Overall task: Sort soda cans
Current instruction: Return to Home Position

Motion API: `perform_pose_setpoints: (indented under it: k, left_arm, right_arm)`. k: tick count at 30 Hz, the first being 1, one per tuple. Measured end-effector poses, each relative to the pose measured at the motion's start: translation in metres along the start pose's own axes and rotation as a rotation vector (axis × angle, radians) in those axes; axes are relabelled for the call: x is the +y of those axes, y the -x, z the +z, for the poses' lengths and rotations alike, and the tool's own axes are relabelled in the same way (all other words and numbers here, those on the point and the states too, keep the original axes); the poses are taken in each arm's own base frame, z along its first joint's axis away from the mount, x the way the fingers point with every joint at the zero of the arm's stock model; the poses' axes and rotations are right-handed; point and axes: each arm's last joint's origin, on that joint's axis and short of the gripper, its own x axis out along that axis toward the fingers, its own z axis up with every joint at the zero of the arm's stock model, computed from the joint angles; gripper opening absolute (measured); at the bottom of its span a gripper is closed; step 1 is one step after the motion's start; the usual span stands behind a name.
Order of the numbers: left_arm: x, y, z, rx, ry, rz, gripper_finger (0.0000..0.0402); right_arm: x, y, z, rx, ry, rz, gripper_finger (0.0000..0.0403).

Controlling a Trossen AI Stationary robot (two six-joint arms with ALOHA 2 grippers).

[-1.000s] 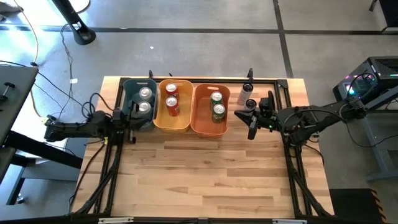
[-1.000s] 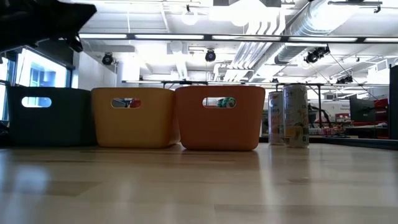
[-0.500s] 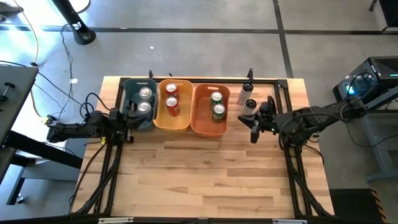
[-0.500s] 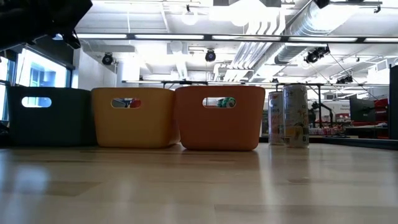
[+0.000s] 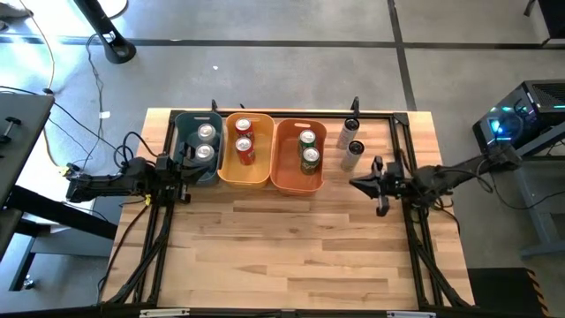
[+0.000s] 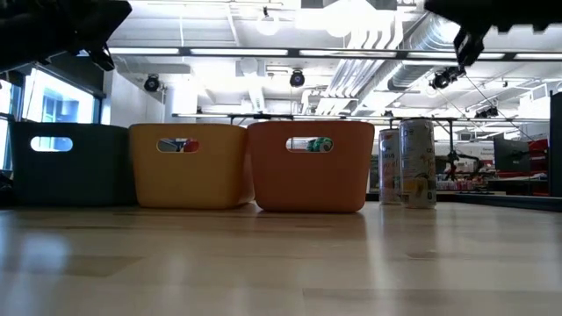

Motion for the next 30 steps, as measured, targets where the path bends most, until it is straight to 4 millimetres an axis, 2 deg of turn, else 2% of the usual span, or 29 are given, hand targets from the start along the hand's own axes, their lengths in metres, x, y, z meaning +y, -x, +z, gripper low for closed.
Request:
perform_pose_setpoints:
  k: [3, 8, 13, 17, 24, 30]
  left_arm:
    - [0.0, 0.0, 0.0, 0.0, 0.0, 0.0, 0.0001]
    - [0.0, 0.0, 0.0, 0.0, 0.0, 0.0, 0.0001]
    - [0.0, 0.0, 0.0, -0.001, 0.0, 0.0, 0.0001]
    - [0.0, 0.0, 0.0, 0.0, 0.0, 0.0, 0.0001]
    - [0.0, 0.0, 0.0, 0.0, 0.0, 0.0, 0.0001]
    - [0.0, 0.0, 0.0, 0.0, 0.0, 0.0, 0.0001]
  right_arm:
    - [-0.012, 0.004, -0.016, 0.03, 0.075, 0.022, 0.0]
    - [-0.027, 0.012, -0.041, 0.044, 0.065, 0.136, 0.0]
    - [-0.033, 0.019, -0.054, -0.05, 0.086, 0.206, 0.0]
    - [-0.038, 0.019, -0.066, 0.023, 0.17, 0.14, 0.0]
    - [-0.048, 0.021, -0.086, 0.221, 0.07, -0.025, 0.0]
    - [-0.053, 0.025, -0.099, 0.358, 0.089, -0.068, 0.0]
